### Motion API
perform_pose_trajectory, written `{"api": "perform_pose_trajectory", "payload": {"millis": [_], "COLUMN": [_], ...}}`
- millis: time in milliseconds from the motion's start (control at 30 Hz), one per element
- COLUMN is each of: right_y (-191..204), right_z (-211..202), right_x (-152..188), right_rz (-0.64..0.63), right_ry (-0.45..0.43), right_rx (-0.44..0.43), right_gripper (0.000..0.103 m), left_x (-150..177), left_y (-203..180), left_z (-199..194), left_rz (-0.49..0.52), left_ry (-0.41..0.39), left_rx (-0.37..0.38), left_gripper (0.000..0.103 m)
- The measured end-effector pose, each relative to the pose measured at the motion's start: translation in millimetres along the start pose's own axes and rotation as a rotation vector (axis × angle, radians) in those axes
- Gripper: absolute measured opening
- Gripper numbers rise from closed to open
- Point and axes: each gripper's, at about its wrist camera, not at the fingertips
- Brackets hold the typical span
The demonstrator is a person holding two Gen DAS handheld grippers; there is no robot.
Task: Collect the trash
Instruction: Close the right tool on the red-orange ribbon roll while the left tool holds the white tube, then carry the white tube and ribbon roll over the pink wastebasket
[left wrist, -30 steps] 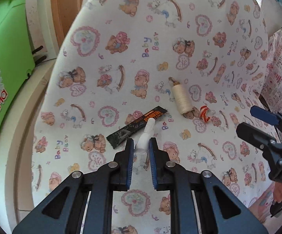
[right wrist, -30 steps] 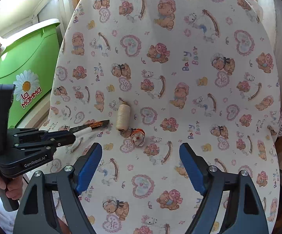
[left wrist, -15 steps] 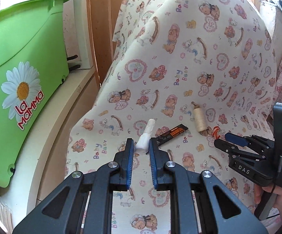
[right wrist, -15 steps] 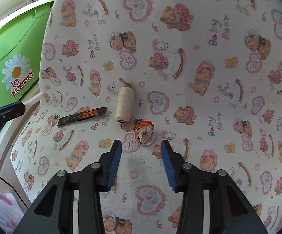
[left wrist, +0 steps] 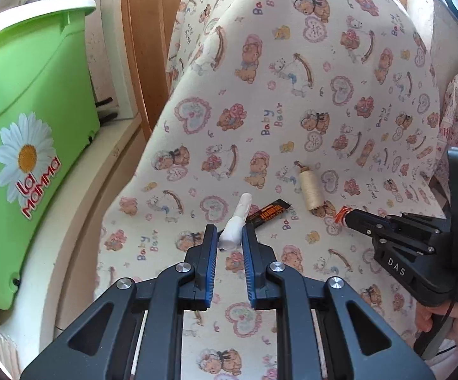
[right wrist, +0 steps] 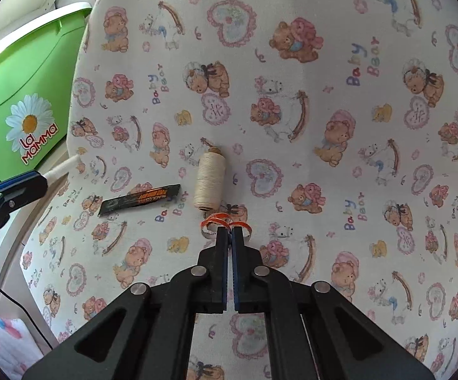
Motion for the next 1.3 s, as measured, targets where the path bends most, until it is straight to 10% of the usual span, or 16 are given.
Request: {"api": "perform_pose_trajectory", "payload": {"millis": [633, 933, 1300], "right_y": [9, 16, 65], "right_z": [-125, -177, -193], "right_x": [20, 46, 78], "right_rz": [0.090, 0.158, -0.058], "right_ry": [-0.159, -0.199, -0.176], "right_rx": [-0.048, -0.041, -0.030], "right_gripper": [0.003, 0.003, 0.003], "left_x": [23, 58, 117], "left_y": [-41, -24, -22], "left_z": [-67, -93, -101], "left_rz": [0.022, -0.141, -0.211], "left_ry": [-0.091, -0.023, 0.140], "left_rx": [0.027, 0.030, 0.034], "left_gripper": [0.015, 0.015, 0.015]}}
Point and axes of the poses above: each gripper's, at about its wrist camera, not at the fingertips, and z roughly the way its jaws point, y to its left, x to its underside, and after that the axes turned 11 degrees about -y, right-handed
